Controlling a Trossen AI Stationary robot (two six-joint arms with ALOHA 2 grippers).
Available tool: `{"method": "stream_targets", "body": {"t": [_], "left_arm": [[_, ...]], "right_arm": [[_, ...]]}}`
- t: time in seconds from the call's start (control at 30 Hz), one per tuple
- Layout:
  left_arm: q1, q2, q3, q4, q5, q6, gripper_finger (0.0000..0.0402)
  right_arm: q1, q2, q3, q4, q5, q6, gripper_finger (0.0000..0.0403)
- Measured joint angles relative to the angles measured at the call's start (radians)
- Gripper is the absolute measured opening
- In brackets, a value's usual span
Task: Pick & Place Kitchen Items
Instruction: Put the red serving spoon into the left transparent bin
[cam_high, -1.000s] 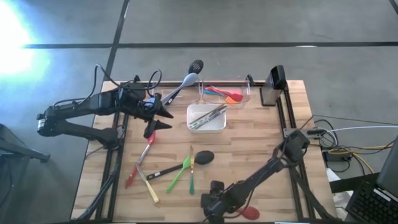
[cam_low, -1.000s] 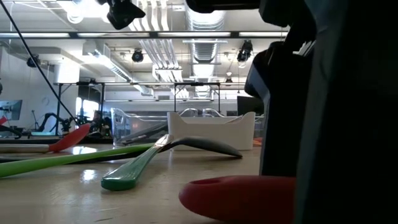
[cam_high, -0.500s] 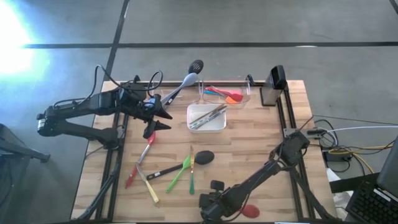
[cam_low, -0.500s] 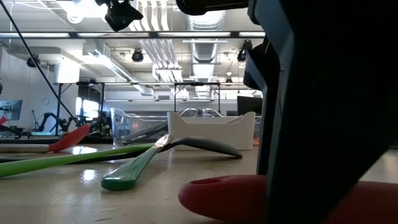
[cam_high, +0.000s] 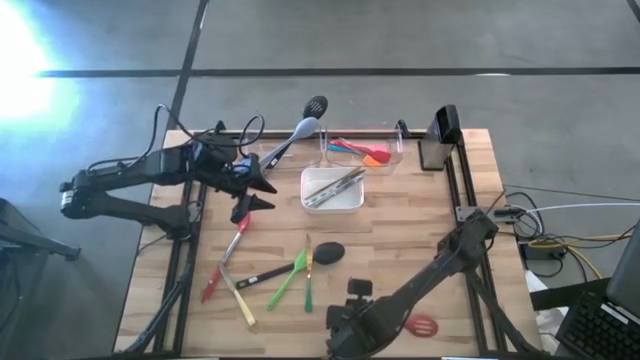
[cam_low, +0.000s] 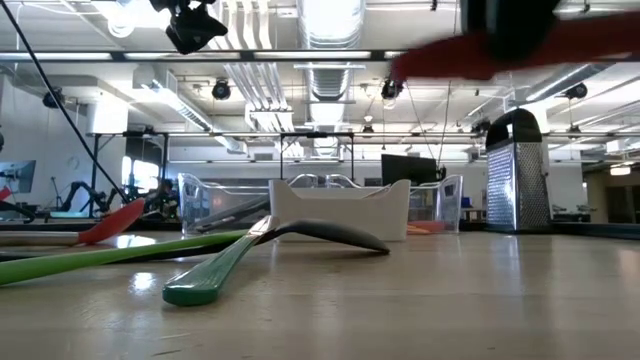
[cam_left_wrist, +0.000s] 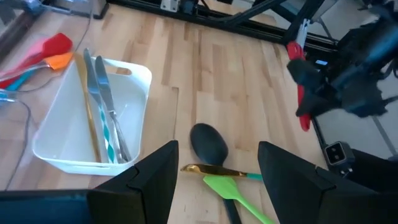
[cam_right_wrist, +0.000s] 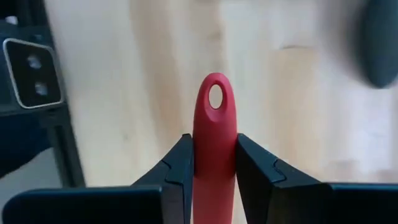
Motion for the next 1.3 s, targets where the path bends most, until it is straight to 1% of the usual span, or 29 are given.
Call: {"method": "stream_targets", "body": {"t": [0.1, 0.23, 0.33, 0.43, 0.53, 0.57, 0.67, 0.73, 0.87, 1.0, 1.07, 1.13, 1.23, 1.3], "left_arm": [[0.0, 0.013, -0.029, 0.019, 0.046, -0.012, 0.0225], [-0.001, 0.035, -0.107, 0.055, 0.111, -0.014, 0.0225], [-0.001, 0.052, -0.181, 0.134, 0.15, -0.014, 0.0225], [-0.002, 0.069, -0.255, 0.279, 0.236, -0.047, 0.0225], [-0.013, 0.088, -0.33, 0.49, 0.343, -0.105, 0.0225], [-0.019, 0.097, -0.355, 0.563, 0.36, -0.125, 0.0225], [-0.041, 0.117, -0.409, 0.733, 0.362, -0.149, 0.0225], [-0.057, 0.129, -0.425, 0.816, 0.348, -0.143, 0.0225], [-0.095, 0.16, -0.408, 0.814, 0.271, -0.088, 0.0225], [-0.13, 0.201, -0.37, 0.817, 0.2, -0.073, 0.0225], [-0.137, 0.222, -0.355, 0.811, 0.193, -0.073, 0.0225], [-0.138, 0.231, -0.337, 0.78, 0.213, -0.104, 0.0225], [-0.127, 0.236, -0.285, 0.706, 0.312, -0.155, 0.0225], [-0.126, 0.236, -0.24, 0.62, 0.359, -0.187, 0.0225]], "right_arm": [[-0.008, -0.019, 0.041, -0.087, 0.044, -0.01, 0.0074], [-0.019, -0.028, 0.095, -0.191, 0.096, -0.025, 0.0074], [-0.027, -0.054, 0.124, -0.222, 0.148, -0.039, 0.0074], [-0.034, -0.094, 0.141, -0.222, 0.203, -0.066, 0.0074], [-0.041, -0.131, 0.138, -0.222, 0.28, -0.087, 0.0074], [-0.045, -0.142, 0.138, -0.221, 0.31, -0.09, 0.0074], [-0.062, -0.184, 0.138, -0.205, 0.392, -0.119, 0.0074], [-0.077, -0.207, 0.138, -0.178, 0.417, -0.151, 0.0074], [-0.12, -0.234, 0.134, -0.109, 0.417, -0.242, 0.0074], [-0.156, -0.257, 0.134, -0.042, 0.415, -0.343, 0.0074], [-0.17, -0.261, 0.134, -0.037, 0.396, -0.366, 0.0074], [-0.183, -0.263, 0.134, -0.051, 0.354, -0.369, 0.0074], [-0.193, -0.265, 0.13, -0.064, 0.281, -0.372, 0.0074], [-0.196, -0.266, 0.122, -0.063, 0.238, -0.384, 0.0074]]}}
